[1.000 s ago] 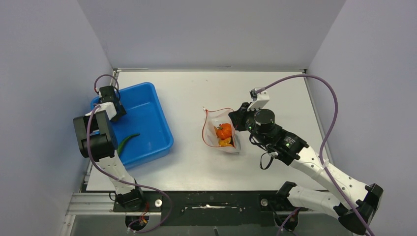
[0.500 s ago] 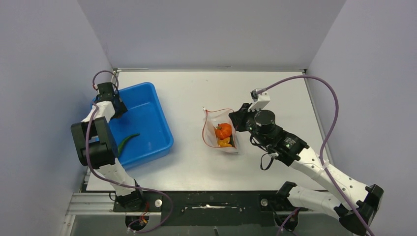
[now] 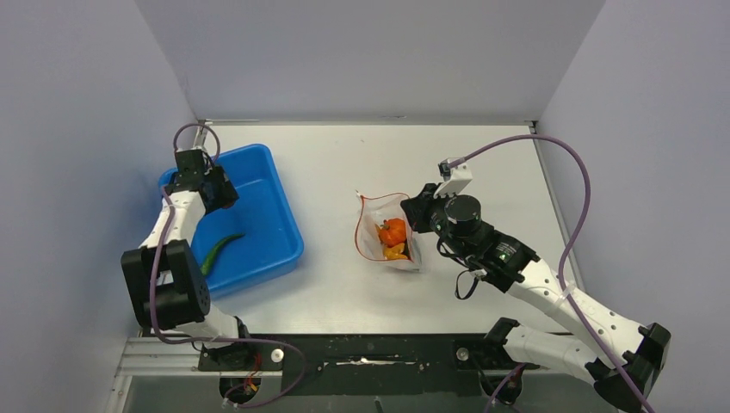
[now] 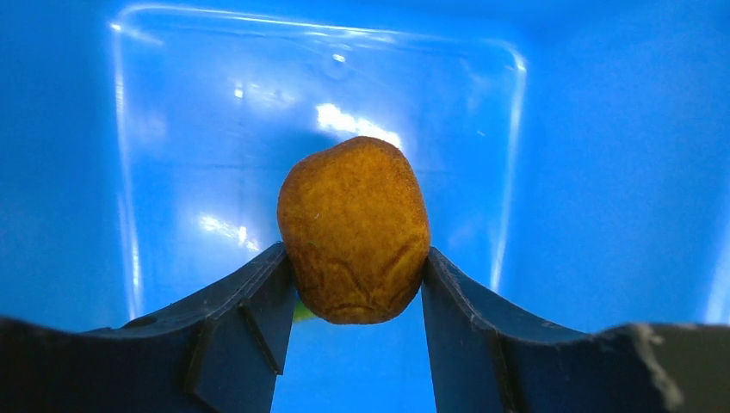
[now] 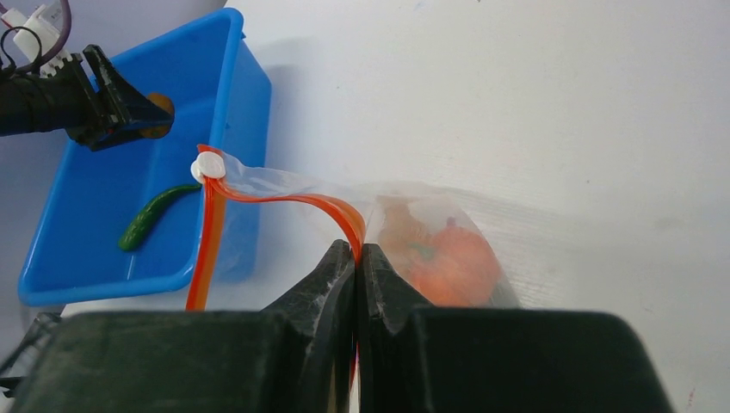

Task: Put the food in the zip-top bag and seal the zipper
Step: Pick up the fake vegetable from the bin, then place the fake vegetable in the zipper food storage bag.

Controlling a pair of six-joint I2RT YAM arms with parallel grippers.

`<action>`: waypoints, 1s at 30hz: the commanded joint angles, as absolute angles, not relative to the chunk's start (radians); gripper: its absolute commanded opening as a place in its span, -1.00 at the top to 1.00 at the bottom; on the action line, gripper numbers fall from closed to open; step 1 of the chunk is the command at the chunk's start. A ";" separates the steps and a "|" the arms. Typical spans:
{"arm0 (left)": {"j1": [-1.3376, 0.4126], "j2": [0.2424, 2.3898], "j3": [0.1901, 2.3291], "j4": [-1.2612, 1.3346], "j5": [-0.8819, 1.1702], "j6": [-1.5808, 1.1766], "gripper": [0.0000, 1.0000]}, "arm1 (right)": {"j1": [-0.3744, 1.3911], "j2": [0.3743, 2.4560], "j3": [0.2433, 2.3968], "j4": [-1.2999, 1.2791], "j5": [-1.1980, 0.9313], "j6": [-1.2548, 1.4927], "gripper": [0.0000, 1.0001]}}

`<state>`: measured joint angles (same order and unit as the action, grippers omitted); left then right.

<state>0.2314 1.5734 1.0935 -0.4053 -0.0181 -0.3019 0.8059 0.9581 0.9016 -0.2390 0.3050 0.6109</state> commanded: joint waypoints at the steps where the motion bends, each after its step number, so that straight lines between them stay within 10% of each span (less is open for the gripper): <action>1: 0.176 1.446 1.072 -0.410 0.084 -0.306 0.16 | 0.810 0.935 0.905 -0.163 0.316 0.626 1.00; 30: -0.319 1.066 0.960 -0.250 0.496 -0.530 0.20 | 0.810 1.009 0.902 -0.140 0.351 0.659 1.00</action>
